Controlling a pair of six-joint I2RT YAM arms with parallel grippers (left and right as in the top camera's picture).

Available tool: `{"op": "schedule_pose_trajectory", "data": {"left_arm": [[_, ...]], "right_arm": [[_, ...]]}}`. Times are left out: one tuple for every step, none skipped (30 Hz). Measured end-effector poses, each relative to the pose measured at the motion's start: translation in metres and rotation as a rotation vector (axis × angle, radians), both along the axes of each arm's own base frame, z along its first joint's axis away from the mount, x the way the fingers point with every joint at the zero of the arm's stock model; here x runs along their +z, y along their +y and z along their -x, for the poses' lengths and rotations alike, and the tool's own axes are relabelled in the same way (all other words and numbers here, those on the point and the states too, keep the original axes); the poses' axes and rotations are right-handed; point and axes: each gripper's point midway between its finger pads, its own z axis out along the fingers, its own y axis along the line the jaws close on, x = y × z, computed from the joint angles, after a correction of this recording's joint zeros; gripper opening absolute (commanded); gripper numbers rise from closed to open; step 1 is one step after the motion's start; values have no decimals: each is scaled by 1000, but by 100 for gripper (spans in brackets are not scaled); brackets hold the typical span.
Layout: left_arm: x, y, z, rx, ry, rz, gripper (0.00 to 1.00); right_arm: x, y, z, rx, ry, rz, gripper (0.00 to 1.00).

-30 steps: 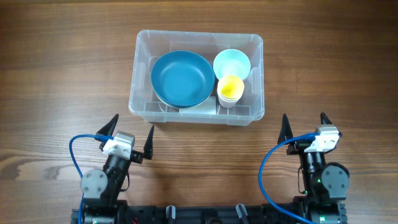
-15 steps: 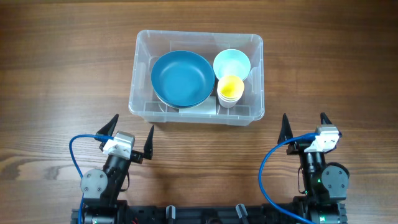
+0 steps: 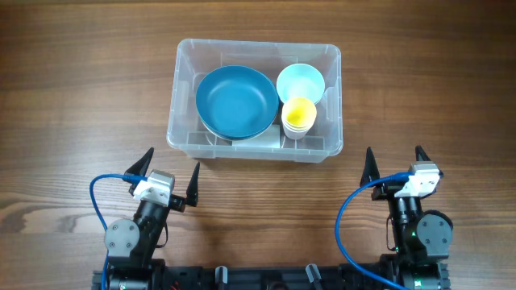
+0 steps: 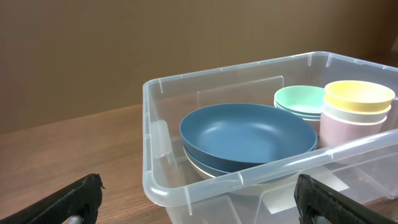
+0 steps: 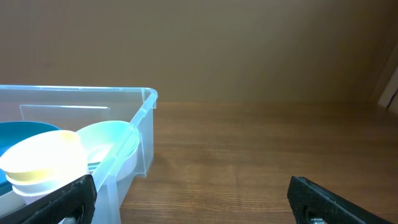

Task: Pack container

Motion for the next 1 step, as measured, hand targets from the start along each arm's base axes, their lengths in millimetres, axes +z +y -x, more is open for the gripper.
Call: {"op": "schedule_pose_trajectory", "data": {"left_arm": [[0, 0, 0, 0, 0, 0, 100]], "right_arm": [[0, 0, 0, 0, 0, 0, 100]]}}
